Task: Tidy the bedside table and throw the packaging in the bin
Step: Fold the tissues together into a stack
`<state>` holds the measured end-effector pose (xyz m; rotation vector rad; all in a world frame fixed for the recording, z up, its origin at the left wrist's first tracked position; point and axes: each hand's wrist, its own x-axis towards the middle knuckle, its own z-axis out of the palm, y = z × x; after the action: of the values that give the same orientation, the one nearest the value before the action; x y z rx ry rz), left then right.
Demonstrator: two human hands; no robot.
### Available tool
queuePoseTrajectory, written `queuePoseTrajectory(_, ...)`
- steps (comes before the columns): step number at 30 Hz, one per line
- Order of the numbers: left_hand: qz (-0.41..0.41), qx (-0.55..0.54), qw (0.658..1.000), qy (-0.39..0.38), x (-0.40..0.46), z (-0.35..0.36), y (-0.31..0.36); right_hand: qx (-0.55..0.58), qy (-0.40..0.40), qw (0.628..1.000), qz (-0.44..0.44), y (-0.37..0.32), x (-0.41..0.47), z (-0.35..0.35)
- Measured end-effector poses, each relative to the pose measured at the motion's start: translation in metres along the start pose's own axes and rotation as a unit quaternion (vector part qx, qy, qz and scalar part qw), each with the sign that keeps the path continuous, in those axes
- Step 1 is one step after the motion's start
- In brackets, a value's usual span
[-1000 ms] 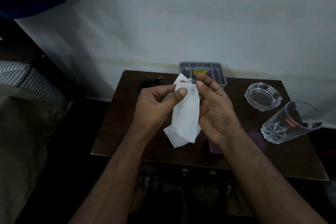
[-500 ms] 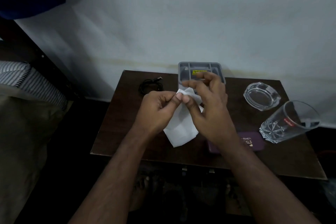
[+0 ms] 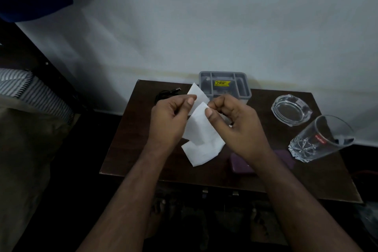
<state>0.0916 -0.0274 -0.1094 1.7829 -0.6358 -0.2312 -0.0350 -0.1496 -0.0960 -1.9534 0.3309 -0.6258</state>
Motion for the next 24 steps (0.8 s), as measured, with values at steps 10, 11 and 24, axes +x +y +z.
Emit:
queuePoseTrajectory(10, -0.157, -0.277, 0.943, -0.101, 0.001, 0.004, 0.003, 0.236, -0.08, 0.964, 0.092, -0.013, 0.002, 0.005)
queuePoseTrajectory(11, -0.162, -0.292, 0.935, -0.123, 0.001, 0.003, 0.004, 0.215, -0.047, 0.972, 0.088, -0.01, 0.004, 0.006)
queuePoseTrajectory(24, -0.188, -0.296, 0.922, -0.167, -0.002, 0.003, 0.01, -0.119, 0.151, 0.981, 0.035, 0.011, 0.003, 0.0)
